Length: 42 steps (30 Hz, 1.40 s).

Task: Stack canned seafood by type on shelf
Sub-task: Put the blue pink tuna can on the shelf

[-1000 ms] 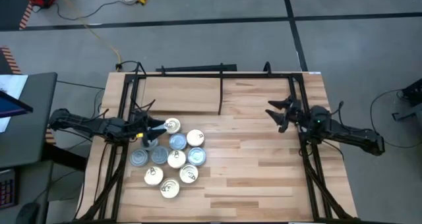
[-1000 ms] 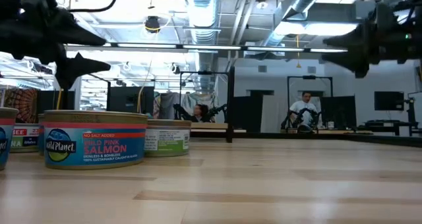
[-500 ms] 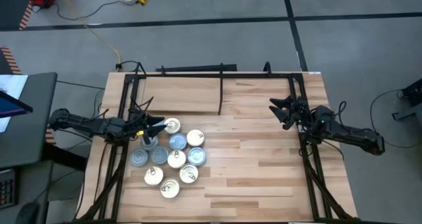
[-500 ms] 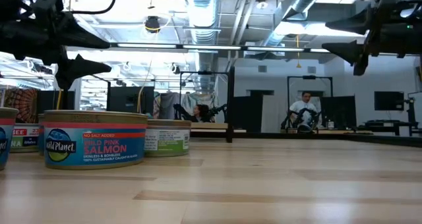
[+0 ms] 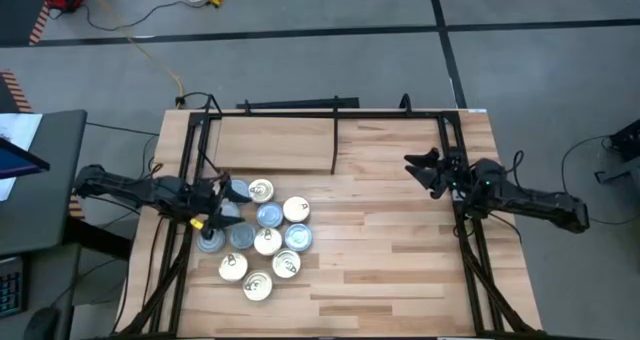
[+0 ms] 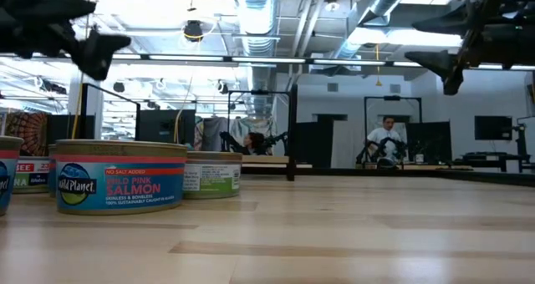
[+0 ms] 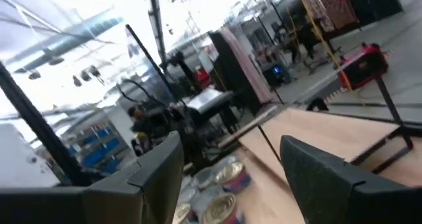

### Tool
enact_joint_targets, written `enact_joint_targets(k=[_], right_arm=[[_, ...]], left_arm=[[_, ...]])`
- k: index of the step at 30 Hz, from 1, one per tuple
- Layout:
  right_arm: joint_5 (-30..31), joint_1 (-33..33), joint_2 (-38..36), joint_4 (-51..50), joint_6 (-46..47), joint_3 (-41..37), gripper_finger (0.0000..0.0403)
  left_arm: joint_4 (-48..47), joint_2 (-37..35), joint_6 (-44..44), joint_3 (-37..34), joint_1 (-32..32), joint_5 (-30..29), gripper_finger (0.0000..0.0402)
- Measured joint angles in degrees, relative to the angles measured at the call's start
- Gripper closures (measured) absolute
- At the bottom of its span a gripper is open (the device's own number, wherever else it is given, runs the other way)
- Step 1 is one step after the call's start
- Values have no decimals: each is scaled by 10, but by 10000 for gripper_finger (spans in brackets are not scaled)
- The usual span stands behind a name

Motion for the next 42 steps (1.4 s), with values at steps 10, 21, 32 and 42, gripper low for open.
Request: enact_joint_targets(k=[10, 21, 32, 42], right_arm=[[-35, 69, 164, 85, -68, 40, 127], [51, 205, 331, 115, -91, 87, 127], [138, 273, 497, 110, -105, 152, 127], [137, 274, 614, 68, -95, 206, 127]], left_arm=[[-34, 153, 82, 104, 1, -106, 139], [-113, 407, 80, 257, 5, -151, 139], [-191, 611, 67, 381, 29, -89, 139], [-266, 734, 69, 492, 74, -30, 139]])
